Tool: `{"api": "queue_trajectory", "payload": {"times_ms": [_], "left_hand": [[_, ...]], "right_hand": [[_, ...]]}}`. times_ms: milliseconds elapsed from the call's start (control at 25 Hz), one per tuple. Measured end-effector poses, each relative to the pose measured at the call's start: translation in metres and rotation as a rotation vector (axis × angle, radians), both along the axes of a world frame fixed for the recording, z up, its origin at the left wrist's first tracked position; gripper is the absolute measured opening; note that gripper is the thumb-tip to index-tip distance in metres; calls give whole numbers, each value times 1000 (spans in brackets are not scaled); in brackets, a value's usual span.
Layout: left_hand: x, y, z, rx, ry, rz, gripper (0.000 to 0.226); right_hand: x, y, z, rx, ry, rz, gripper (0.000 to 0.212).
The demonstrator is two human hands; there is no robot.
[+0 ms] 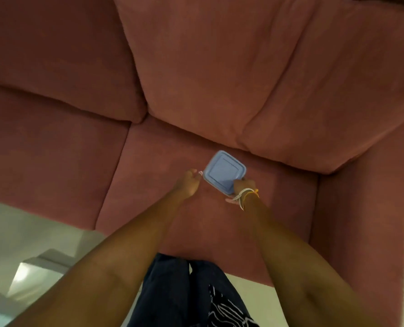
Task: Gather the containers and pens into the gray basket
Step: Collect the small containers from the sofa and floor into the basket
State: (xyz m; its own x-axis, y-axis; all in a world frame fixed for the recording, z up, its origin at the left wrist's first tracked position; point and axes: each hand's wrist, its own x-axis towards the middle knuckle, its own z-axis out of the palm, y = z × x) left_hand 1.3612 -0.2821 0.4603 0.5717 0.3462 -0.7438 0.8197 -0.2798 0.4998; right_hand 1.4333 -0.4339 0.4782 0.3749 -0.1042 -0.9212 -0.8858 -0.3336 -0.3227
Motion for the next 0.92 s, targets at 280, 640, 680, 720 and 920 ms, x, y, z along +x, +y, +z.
{"api": "queue_trajectory", "payload": {"times_ms": [280, 640, 680, 720, 920], "left_hand": [[-53, 47, 45, 73, -88, 415, 44], [-274, 141, 63, 80, -162, 757, 44], [-302, 152, 63, 99, -170, 784, 47], [-334, 163, 63, 111, -173, 816, 50], [-477, 211, 58, 67, -106, 1080, 43]], "right_hand": [[-37, 87, 53, 270, 18, 244, 42], [-191, 230, 65, 273, 36, 819, 33], [-216, 248, 65, 272, 35, 871, 29], [-245, 268, 64, 276, 37, 933, 25], [-381, 351, 55, 279, 51, 1161, 22]]}}
